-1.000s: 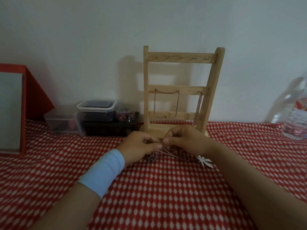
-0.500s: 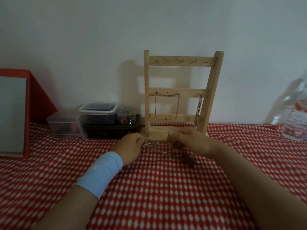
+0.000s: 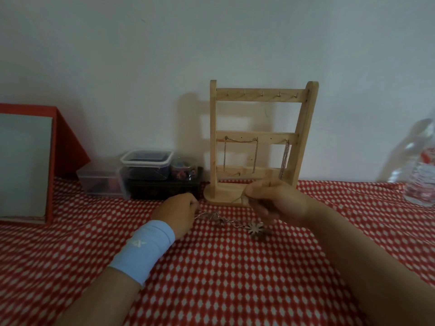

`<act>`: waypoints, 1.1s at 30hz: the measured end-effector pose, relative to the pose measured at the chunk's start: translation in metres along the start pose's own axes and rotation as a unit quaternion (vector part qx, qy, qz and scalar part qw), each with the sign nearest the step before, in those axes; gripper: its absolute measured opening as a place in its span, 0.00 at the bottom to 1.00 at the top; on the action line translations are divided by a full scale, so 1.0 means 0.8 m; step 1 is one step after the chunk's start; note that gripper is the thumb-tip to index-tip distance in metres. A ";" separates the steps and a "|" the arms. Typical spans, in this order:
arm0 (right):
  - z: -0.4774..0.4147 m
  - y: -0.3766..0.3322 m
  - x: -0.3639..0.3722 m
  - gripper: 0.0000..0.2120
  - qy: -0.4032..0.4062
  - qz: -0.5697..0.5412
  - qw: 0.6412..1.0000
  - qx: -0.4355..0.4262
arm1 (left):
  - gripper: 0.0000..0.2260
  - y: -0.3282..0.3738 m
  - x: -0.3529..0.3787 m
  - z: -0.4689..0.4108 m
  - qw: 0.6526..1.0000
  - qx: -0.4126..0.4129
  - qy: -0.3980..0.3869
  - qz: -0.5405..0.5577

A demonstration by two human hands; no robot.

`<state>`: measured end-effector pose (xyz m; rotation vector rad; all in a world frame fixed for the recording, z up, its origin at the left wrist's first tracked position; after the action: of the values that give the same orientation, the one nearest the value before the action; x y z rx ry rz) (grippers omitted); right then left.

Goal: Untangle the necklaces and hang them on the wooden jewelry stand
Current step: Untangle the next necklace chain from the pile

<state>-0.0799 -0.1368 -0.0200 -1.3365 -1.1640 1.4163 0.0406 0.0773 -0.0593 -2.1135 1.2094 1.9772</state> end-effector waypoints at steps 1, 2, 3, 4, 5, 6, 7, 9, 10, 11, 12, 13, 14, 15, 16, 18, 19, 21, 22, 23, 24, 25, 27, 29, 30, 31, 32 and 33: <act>0.001 -0.004 0.002 0.15 -0.021 0.014 0.999 0.020 | 0.12 -0.003 -0.001 0.002 1.000 0.007 0.000 -0.018; 0.001 -0.008 0.004 0.14 -0.046 0.026 0.998 0.038 | 0.12 -0.005 -0.001 0.005 0.999 0.015 -0.002 -0.034; 0.001 -0.012 0.007 0.13 -0.063 0.049 0.996 0.049 | 0.11 -0.007 -0.001 0.008 0.999 0.023 -0.002 -0.048; 0.001 -0.016 0.011 0.12 -0.068 0.084 0.993 0.056 | 0.11 -0.009 0.000 0.010 0.998 0.028 -0.001 -0.063; 0.000 -0.018 0.015 0.12 -0.063 0.119 0.989 0.060 | 0.11 -0.010 -0.001 0.013 0.996 0.036 0.004 -0.078; -0.002 -0.020 0.019 0.13 -0.054 0.148 0.986 0.060 | 0.11 -0.011 -0.001 0.014 0.995 0.049 0.012 -0.089; -0.003 -0.021 0.022 0.14 -0.041 0.172 0.983 0.057 | 0.11 -0.009 -0.002 0.016 0.993 0.070 0.025 -0.091; -0.004 -0.025 0.024 0.16 -0.026 0.211 0.976 0.046 | 0.14 0.003 -0.003 0.021 0.990 0.127 0.043 -0.052; -0.003 -0.027 0.024 0.17 -0.027 0.227 0.973 0.040 | 0.14 0.013 -0.004 0.024 0.988 0.149 0.034 -0.009; -0.002 -0.030 0.024 0.18 -0.030 0.243 0.969 0.037 | 0.14 0.023 -0.003 0.028 0.986 0.164 0.008 0.028; 0.000 -0.034 0.025 0.18 -0.034 0.261 0.964 0.036 | 0.13 0.032 -0.001 0.032 0.983 0.176 -0.028 0.047; 0.002 -0.038 0.025 0.18 -0.039 0.287 0.956 0.039 | 0.12 0.038 0.003 0.035 0.979 0.192 -0.059 0.042; 0.004 -0.040 0.026 0.18 -0.042 0.323 0.944 0.049 | 0.12 0.041 0.008 0.036 0.975 0.208 -0.074 0.025; 0.006 -0.042 0.026 0.18 -0.042 0.367 0.927 0.062 | 0.11 0.042 0.011 0.037 0.974 0.216 -0.073 0.013; 0.007 -0.043 0.026 0.17 -0.039 0.414 0.906 0.077 | 0.10 0.042 0.012 0.037 0.974 0.215 -0.067 0.009; 0.008 -0.039 0.023 0.14 -0.024 0.501 0.860 0.098 | 0.10 0.044 0.010 0.037 0.976 0.209 -0.062 0.005; 0.006 -0.038 0.023 0.12 -0.017 0.533 0.840 0.101 | 0.10 0.045 0.010 0.037 0.975 0.211 -0.064 -0.002; 0.001 -0.033 0.020 0.08 0.004 0.576 0.811 0.103 | 0.11 0.049 0.012 0.037 0.973 0.218 -0.076 -0.015; -0.002 -0.032 0.020 0.07 0.020 0.590 0.800 0.109 | 0.13 0.052 0.012 0.036 0.972 0.219 -0.084 -0.018; -0.003 -0.031 0.019 0.06 0.032 0.603 0.789 0.114 | 0.14 0.054 0.014 0.035 0.971 0.219 -0.092 -0.021; -0.004 -0.030 0.018 0.08 0.034 0.615 0.779 0.115 | 0.16 0.057 0.015 0.033 0.971 0.217 -0.098 -0.025; -0.005 -0.028 0.016 0.13 0.026 0.628 0.770 0.116 | 0.17 0.059 0.016 0.031 0.971 0.214 -0.102 -0.030; -0.002 -0.023 0.014 0.22 0.011 0.647 0.753 0.118 | 0.19 0.065 0.016 0.028 0.970 0.210 -0.116 -0.046; -0.001 -0.017 0.010 0.28 0.009 0.642 0.757 0.123 | 0.19 0.071 0.017 0.023 0.968 0.204 -0.132 -0.066; 0.000 -0.014 0.008 0.30 0.009 0.633 0.764 0.126 | 0.18 0.073 0.017 0.020 0.968 0.199 -0.138 -0.073; 0.000 -0.012 0.006 0.31 0.008 0.624 0.770 0.133 | 0.16 0.075 0.018 0.018 0.967 0.195 -0.141 -0.078; 0.001 -0.010 0.004 0.31 0.007 0.613 0.777 0.141 | 0.15 0.077 0.018 0.016 0.968 0.194 -0.139 -0.081; 0.000 -0.008 0.001 0.29 0.006 0.603 0.784 0.148 | 0.15 0.079 0.019 0.016 0.968 0.196 -0.130 -0.083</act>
<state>-0.0801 -0.1345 -0.0137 -1.9219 0.1292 2.2962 -0.0045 0.0313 -0.0439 -1.6513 1.2076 1.7041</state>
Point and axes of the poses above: each hand's wrist, its own z-axis away from the middle knuckle, its own x-axis out of the palm, y = z × x, the point moved 1 cm from there along -z, towards the middle knuckle, and after that the axes turned 5 degrees about y, right-handed, at the moved point
